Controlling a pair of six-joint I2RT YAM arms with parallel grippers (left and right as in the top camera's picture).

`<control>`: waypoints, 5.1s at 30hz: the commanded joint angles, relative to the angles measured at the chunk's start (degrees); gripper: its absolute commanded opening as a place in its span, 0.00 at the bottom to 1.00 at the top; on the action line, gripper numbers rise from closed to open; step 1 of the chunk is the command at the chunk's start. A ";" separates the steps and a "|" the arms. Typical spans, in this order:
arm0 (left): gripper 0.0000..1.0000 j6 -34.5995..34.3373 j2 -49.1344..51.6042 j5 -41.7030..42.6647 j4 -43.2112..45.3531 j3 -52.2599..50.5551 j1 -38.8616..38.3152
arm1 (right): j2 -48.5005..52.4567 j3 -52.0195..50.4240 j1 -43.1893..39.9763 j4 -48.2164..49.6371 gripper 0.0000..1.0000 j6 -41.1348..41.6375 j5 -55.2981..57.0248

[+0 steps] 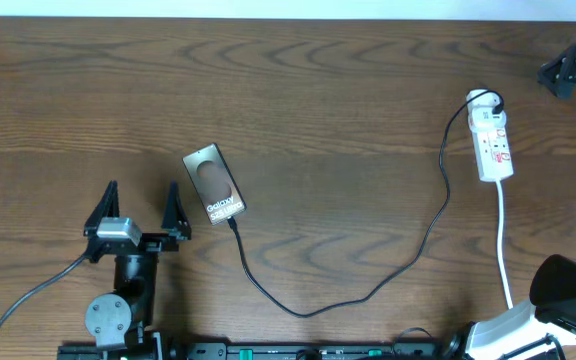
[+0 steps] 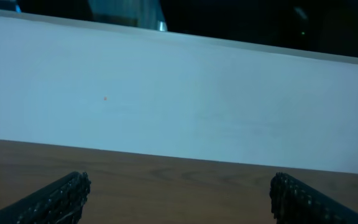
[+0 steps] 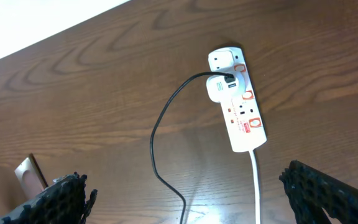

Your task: Plug charger to phone and switch on socket

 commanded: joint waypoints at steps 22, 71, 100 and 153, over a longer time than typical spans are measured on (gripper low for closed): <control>0.95 0.20 -8.44 -8.85 -28.06 -1.36 1.22 | 0.20 0.15 -0.17 -0.04 0.99 0.39 -0.31; 0.95 0.31 -8.22 -8.68 -27.87 -1.36 1.25 | 0.02 -0.15 0.20 3.43 0.99 -1.29 2.64; 0.95 0.28 -8.22 -8.68 -27.87 -1.36 1.25 | -43.89 -95.95 25.86 100.74 0.99 -1.33 0.57; 0.95 0.28 -8.22 -8.68 -27.87 -1.36 1.25 | -103.71 -130.44 23.45 84.00 0.99 9.38 28.17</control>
